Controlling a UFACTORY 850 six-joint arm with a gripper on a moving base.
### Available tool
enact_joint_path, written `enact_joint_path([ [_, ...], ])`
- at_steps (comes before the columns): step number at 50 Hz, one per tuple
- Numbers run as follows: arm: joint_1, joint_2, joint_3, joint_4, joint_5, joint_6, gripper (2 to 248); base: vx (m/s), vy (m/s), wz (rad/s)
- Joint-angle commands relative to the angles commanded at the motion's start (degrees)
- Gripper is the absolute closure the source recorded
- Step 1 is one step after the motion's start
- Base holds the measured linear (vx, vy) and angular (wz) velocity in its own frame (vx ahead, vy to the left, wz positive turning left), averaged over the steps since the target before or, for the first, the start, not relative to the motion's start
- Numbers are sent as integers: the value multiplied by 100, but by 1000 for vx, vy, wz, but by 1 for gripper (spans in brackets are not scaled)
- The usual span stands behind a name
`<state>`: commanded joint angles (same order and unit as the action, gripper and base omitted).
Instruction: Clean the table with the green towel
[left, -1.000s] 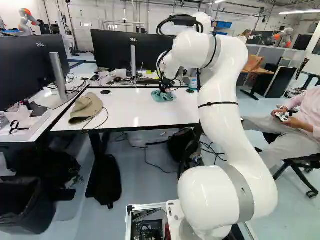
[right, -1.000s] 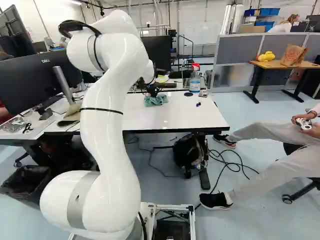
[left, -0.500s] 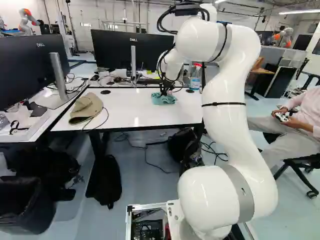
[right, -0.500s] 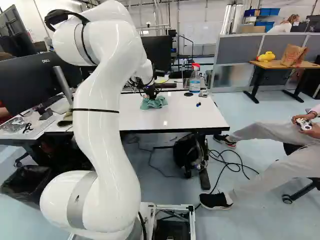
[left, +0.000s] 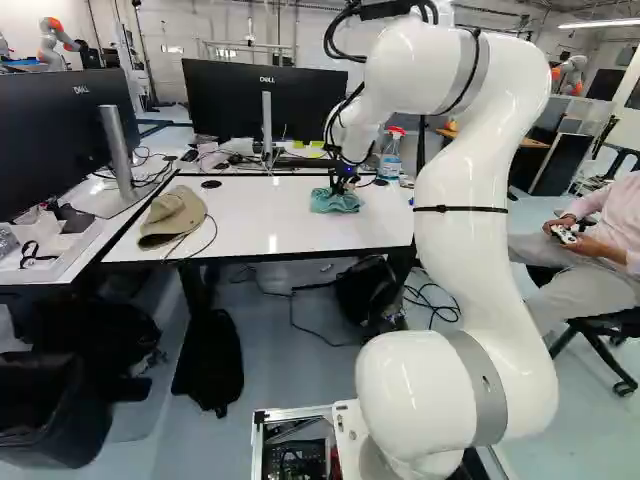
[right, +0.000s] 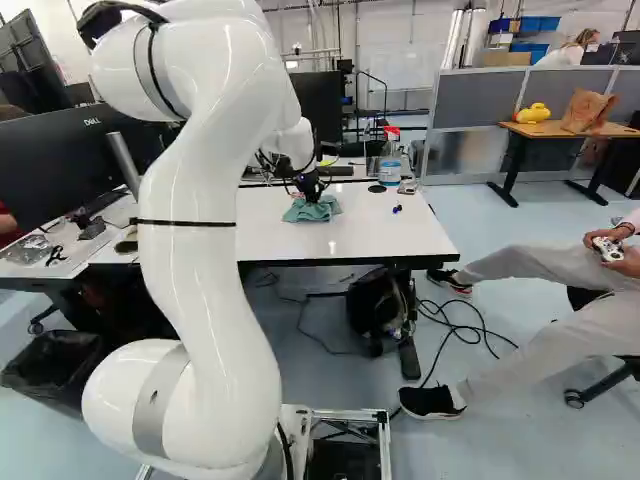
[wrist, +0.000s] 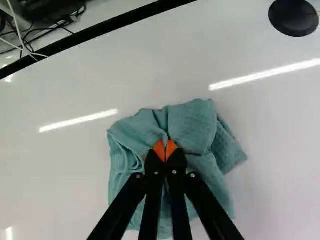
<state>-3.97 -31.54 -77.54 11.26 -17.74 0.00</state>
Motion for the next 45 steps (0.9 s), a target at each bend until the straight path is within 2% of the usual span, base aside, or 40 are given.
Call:
enact_joint_path([
  [5, -64, 27, 38, 0, 0, 0, 227, 0, 0, 0],
  [22, -57, 69, 45, 0, 0, 0, 227, 0, 0, 0],
  [45, 259, 228, -89, 0, 0, 0, 227, 0, 0, 0],
])
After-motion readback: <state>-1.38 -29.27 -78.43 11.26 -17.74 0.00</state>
